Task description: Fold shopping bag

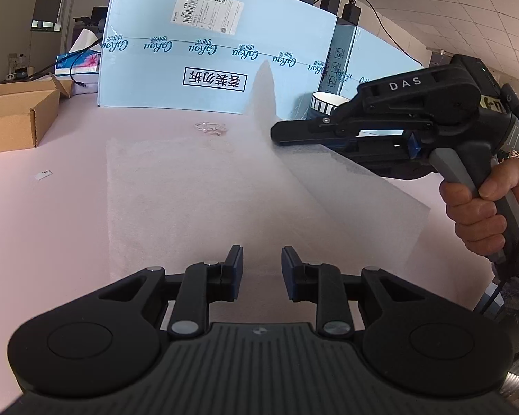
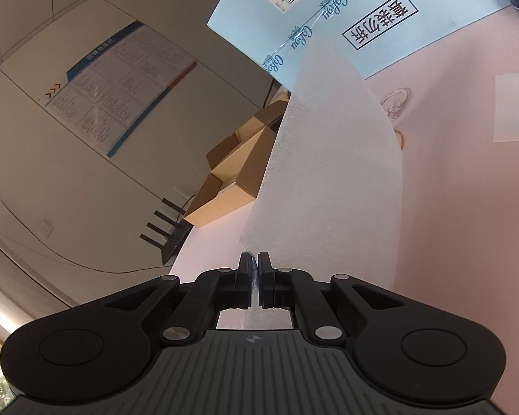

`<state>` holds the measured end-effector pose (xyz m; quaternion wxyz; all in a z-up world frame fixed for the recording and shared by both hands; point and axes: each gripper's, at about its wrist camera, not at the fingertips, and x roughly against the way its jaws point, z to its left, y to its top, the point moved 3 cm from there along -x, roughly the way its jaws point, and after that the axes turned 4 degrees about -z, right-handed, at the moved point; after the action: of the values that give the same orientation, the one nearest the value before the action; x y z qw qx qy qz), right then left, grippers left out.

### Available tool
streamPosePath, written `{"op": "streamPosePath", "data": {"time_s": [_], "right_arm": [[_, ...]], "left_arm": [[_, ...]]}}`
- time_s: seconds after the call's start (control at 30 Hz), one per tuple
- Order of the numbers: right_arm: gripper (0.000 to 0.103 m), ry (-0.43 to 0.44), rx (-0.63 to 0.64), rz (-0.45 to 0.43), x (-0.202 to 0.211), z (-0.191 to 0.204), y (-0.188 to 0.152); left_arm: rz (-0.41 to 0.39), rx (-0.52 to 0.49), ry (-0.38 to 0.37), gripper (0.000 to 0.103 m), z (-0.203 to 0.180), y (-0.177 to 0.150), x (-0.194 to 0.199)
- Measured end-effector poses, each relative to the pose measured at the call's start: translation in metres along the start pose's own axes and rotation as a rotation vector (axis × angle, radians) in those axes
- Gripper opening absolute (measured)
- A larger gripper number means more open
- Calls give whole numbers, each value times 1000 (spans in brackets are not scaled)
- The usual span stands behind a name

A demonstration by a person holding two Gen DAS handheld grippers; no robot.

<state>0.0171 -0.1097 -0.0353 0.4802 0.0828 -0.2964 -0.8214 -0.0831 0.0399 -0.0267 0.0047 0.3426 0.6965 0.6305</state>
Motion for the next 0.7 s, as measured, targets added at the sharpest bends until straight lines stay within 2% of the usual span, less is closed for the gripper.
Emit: {"op": "streamPosePath", "data": {"time_s": [0.3,0.7], "right_arm": [[4,-17,-11,95,-58,6,-15],[5,-23,-6,129,-80,11,-25]], "left_arm": [[-28,6,10,24,12,-2,22],[-42,12,-1,27,24,-3,33]]}}
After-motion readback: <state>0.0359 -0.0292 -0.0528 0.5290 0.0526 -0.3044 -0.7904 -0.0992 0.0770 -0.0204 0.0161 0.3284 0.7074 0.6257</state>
